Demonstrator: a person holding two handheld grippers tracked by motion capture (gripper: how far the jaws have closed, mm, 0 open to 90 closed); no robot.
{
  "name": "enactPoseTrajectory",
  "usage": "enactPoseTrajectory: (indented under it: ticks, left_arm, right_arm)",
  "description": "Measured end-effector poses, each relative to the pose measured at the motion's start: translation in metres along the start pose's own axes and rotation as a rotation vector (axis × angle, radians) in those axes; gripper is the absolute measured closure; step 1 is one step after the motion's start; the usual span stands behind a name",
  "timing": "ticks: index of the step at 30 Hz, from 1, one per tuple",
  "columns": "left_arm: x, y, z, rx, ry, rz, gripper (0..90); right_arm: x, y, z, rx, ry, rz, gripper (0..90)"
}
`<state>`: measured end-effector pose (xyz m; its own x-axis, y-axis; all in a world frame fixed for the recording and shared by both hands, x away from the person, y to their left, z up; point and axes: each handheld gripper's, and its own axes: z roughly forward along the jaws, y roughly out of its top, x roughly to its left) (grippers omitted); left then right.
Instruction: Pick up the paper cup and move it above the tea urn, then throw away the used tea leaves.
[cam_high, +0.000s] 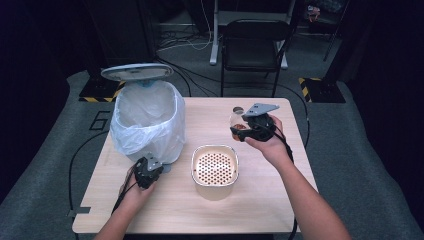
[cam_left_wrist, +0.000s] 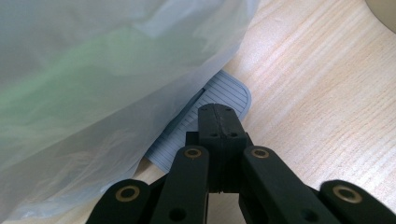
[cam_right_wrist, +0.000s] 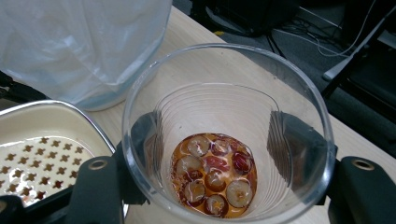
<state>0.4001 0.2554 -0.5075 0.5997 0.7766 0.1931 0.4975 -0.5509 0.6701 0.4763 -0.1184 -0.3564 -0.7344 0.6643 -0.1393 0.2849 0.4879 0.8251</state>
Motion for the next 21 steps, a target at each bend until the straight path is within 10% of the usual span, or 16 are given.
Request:
enactPoseTrajectory:
  ticks: [21]
  left_arm:
    - [0.000,0.000,0.000,-0.001,0.000,0.000,90.0]
  right_arm:
    - [0.024,0.009,0.004,-0.061,-0.013,-0.253,37.1]
